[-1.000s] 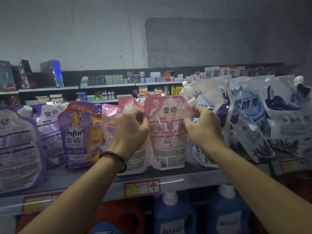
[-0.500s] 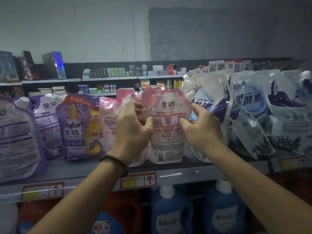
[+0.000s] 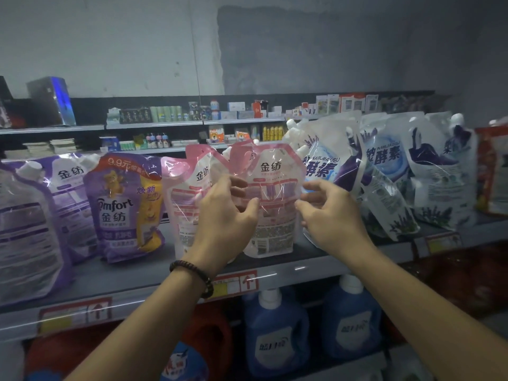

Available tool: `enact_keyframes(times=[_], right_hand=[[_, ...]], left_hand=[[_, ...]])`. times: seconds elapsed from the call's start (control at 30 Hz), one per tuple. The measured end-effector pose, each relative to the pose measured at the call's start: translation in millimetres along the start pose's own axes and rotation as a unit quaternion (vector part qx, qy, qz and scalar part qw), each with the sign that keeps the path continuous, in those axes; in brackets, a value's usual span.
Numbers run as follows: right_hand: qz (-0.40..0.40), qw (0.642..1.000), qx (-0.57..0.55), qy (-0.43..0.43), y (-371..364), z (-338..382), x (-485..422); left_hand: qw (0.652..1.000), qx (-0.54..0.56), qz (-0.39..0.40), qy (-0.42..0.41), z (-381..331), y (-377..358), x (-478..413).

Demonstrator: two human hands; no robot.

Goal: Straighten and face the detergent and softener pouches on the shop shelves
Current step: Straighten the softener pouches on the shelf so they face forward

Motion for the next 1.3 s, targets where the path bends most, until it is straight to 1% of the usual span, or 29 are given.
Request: enact_keyframes(times=[0.17, 0.37, 0.6, 0.77, 0.9, 1.1, 1.3], right_hand=[[-0.031, 0.999, -0.022, -0.020, 17, -9, 8], [-0.033, 0.999, -0.036, -0.023, 44, -22, 15], [-0.012, 0.999, -0.046, -0.010, 89, -46, 2], [0.024, 0.999, -0.039, -0.007, 128, -77, -14], [0.046, 0.998, -0.051, -0.008, 154, -98, -24], [0.075, 0.994, -0.079, -0.005, 175, -121, -32], [0.085, 0.991, -0.103, -0.010, 177, -138, -31]], left_hand=[[0.999, 0.026, 0.035, 0.001, -10, -10, 8], [0.998, 0.039, 0.041, 0.011, -26, -31, 16], [0.998, 0.035, 0.042, 0.030, -55, -77, 22], [0.996, 0.040, 0.051, 0.067, -77, -121, 23], [0.995, 0.039, 0.038, 0.080, -95, -151, 27], [0.995, 0.017, 0.007, 0.097, -110, -173, 37], [0.994, 0.019, 0.003, 0.109, -109, -183, 47]])
Point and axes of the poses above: each hand's wrist, its own x-axis away from the middle knuckle, its own y-axis out of the back of the hand, z = x × y, the point moved 6 cm from there along -x, towards the middle knuckle, and after that the axes turned 2 degrees about z, right-handed, at the moved point
